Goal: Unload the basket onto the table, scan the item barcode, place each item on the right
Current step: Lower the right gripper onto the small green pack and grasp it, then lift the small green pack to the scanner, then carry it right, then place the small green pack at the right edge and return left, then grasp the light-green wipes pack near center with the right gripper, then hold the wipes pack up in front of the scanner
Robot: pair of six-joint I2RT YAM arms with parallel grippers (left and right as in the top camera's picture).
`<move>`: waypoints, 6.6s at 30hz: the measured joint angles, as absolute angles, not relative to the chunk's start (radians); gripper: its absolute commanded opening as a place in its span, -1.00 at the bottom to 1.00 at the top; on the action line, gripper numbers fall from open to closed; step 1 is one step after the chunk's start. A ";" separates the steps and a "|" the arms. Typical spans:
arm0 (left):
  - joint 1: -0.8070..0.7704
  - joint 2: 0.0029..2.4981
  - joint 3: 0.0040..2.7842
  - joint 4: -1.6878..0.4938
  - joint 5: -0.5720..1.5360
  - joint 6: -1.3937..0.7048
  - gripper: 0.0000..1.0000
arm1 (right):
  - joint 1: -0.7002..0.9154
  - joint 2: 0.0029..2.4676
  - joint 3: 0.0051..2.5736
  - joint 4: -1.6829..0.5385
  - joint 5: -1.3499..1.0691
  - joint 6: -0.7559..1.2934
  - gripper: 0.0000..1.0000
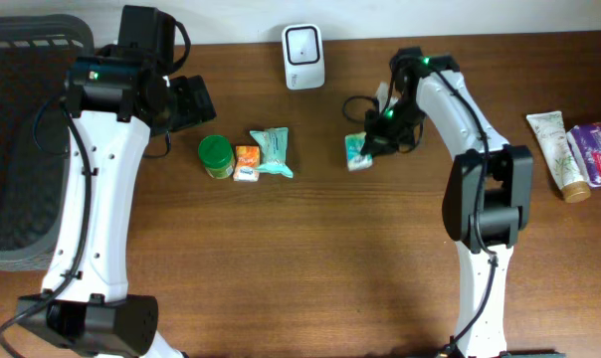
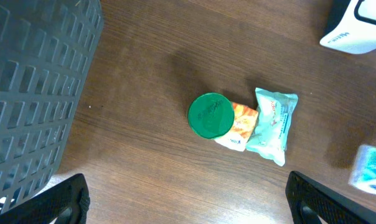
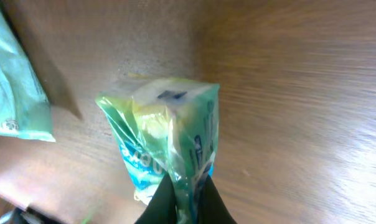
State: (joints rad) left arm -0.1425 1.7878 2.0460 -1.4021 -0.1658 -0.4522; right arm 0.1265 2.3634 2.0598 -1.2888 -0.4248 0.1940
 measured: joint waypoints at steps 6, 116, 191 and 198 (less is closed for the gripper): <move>-0.142 1.788 2.046 -1.402 -0.166 -0.452 0.98 | 0.265 2.365 2.161 -1.497 0.304 0.530 -0.87; -0.142 1.788 2.046 -1.402 -0.166 -0.452 0.98 | 0.192 2.223 2.046 -0.989 -0.533 0.113 0.97; -0.142 1.788 2.046 -1.402 -0.166 -0.452 0.98 | 0.082 2.437 2.091 -1.144 -0.746 0.092 -0.92; -0.142 1.788 2.046 -1.402 -0.166 -0.452 0.98 | 0.367 2.374 2.286 -0.657 0.057 0.101 -0.92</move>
